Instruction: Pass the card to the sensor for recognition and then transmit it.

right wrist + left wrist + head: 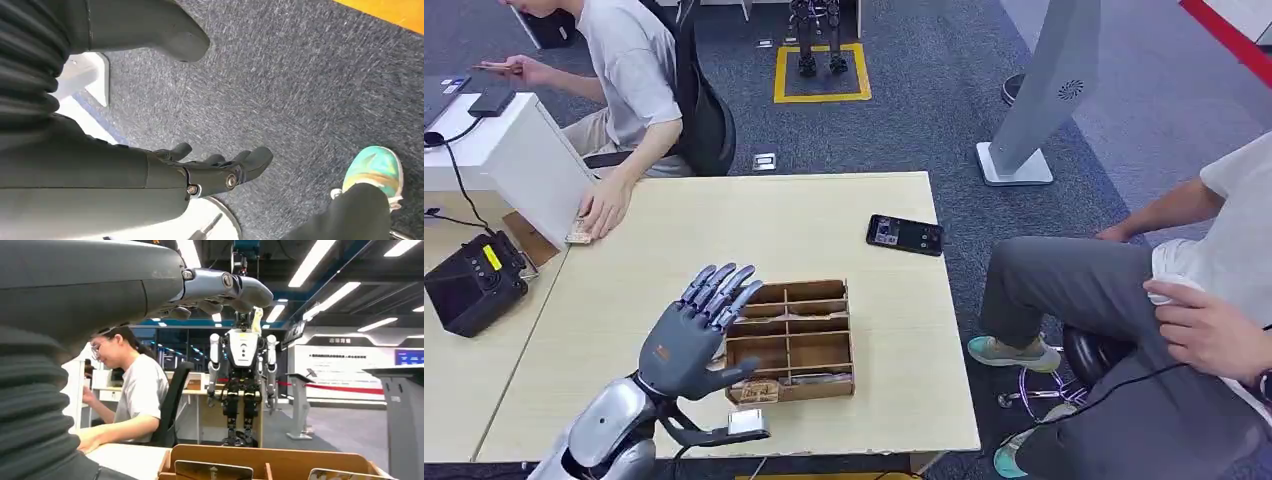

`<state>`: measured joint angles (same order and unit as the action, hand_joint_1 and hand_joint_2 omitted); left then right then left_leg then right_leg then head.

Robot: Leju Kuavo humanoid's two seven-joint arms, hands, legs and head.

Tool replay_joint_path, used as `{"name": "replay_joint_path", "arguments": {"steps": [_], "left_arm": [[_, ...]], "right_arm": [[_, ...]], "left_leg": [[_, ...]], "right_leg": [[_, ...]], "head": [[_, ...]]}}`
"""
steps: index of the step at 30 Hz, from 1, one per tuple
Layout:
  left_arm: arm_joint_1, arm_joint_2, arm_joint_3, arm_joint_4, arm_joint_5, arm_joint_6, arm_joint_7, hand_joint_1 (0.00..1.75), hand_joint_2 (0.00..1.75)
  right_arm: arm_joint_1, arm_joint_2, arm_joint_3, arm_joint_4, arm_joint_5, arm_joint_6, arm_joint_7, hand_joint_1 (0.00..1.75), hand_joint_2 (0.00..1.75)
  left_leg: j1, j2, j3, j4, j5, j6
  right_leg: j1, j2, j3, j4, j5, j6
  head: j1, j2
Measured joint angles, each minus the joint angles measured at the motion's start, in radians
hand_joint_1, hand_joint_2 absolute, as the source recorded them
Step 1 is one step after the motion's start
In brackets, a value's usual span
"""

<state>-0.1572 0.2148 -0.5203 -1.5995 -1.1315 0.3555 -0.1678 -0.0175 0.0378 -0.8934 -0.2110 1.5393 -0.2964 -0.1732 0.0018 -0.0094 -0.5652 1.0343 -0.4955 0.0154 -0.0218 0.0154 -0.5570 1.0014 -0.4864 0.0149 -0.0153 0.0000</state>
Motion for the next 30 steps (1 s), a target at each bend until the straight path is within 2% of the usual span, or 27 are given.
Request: {"name": "replay_joint_path", "arguments": {"steps": [9, 22, 30], "left_arm": [[0.003, -0.007, 0.000, 0.031, -0.082, 0.011, 0.047, 0.00, 1.75], [0.004, -0.011, 0.000, 0.064, -0.090, -0.003, 0.057, 0.00, 1.75], [0.001, -0.026, 0.000, 0.078, -0.075, -0.035, 0.057, 0.00, 1.75]], "right_arm": [[0.000, 0.000, 0.000, 0.000, 0.000, -0.007, -0.009, 0.00, 1.75], [0.001, 0.000, 0.000, 0.000, 0.000, -0.007, -0.010, 0.00, 1.75], [0.000, 0.006, 0.001, 0.000, 0.000, -0.007, -0.005, 0.00, 1.75]], "left_leg": [[0.000, 0.000, 0.000, 0.000, 0.000, 0.000], [0.000, 0.000, 0.000, 0.000, 0.000, 0.000], [0.000, 0.000, 0.000, 0.000, 0.000, 0.000]], "right_leg": [[0.000, 0.000, 0.000, 0.000, 0.000, 0.000], [0.000, 0.000, 0.000, 0.000, 0.000, 0.000], [0.000, 0.000, 0.000, 0.000, 0.000, 0.000]], "head": [[0.000, 0.000], [0.000, 0.000], [0.000, 0.000]]}}
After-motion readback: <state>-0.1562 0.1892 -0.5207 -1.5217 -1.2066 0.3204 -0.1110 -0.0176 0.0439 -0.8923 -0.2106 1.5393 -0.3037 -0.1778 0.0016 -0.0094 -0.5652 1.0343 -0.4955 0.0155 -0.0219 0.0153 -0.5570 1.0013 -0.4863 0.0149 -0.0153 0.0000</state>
